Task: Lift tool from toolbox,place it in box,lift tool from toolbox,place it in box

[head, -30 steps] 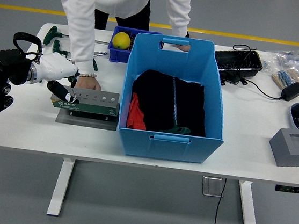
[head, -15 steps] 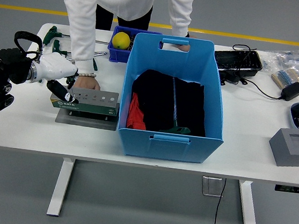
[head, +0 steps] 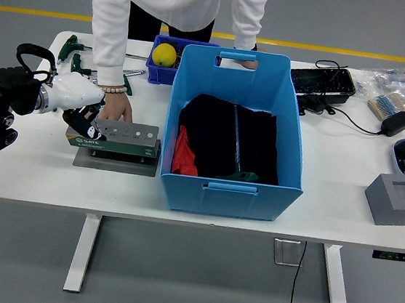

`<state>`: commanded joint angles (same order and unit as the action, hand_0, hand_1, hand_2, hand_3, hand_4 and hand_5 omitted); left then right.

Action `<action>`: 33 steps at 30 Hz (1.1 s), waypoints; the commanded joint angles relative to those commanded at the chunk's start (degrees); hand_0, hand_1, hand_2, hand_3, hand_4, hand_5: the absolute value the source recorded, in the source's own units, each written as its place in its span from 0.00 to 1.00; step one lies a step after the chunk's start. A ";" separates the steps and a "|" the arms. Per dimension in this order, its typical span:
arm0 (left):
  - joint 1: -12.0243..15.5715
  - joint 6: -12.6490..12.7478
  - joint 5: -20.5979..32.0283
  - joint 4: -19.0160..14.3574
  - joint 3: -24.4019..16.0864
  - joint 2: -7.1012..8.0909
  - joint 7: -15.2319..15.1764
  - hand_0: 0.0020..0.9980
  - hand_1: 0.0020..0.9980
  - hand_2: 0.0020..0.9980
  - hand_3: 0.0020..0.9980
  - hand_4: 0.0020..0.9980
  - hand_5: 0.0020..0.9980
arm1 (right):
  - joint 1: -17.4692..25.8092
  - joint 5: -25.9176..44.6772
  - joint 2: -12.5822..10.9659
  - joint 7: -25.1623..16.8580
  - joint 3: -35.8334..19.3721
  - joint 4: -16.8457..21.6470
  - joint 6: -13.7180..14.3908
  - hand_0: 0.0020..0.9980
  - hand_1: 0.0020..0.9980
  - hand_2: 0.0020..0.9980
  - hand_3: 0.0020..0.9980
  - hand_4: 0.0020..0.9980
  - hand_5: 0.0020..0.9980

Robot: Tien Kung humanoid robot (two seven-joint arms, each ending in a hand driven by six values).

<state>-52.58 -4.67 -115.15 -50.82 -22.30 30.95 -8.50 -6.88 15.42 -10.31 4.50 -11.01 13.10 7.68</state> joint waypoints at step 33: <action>0.52 13.56 0.16 3.98 0.52 0.01 -8.92 0.14 0.06 0.09 0.08 1.00 0.30 | 0.07 -0.51 0.09 0.21 -0.59 -0.12 0.06 0.72 0.72 0.79 0.63 0.88 0.75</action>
<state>-52.06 8.88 -114.99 -46.84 -21.78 30.97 -17.42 -6.81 14.90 -10.23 4.71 -11.60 12.98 7.74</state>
